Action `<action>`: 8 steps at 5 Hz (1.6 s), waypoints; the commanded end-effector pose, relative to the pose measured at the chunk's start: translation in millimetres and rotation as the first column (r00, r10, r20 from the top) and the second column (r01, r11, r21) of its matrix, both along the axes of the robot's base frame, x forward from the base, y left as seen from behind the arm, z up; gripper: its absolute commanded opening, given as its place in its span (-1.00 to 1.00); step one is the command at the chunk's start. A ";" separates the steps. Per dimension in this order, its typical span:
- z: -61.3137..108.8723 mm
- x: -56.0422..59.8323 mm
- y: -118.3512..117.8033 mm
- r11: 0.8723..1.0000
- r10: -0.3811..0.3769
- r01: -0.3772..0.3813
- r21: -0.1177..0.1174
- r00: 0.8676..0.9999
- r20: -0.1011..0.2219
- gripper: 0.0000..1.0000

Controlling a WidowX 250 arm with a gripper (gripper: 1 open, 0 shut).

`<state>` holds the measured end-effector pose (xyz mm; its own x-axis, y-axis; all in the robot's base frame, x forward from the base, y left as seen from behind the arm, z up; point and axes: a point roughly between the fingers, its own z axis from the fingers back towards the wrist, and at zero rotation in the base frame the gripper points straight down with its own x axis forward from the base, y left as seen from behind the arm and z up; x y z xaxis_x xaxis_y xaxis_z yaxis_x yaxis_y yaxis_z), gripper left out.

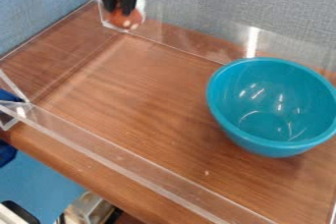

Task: Put the mushroom in the blue bowl

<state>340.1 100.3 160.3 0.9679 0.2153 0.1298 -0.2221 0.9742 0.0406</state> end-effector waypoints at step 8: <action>-38.1 -27.1 -222.4 0.931 -0.365 0.364 -0.038 0.931 -0.023 -1.00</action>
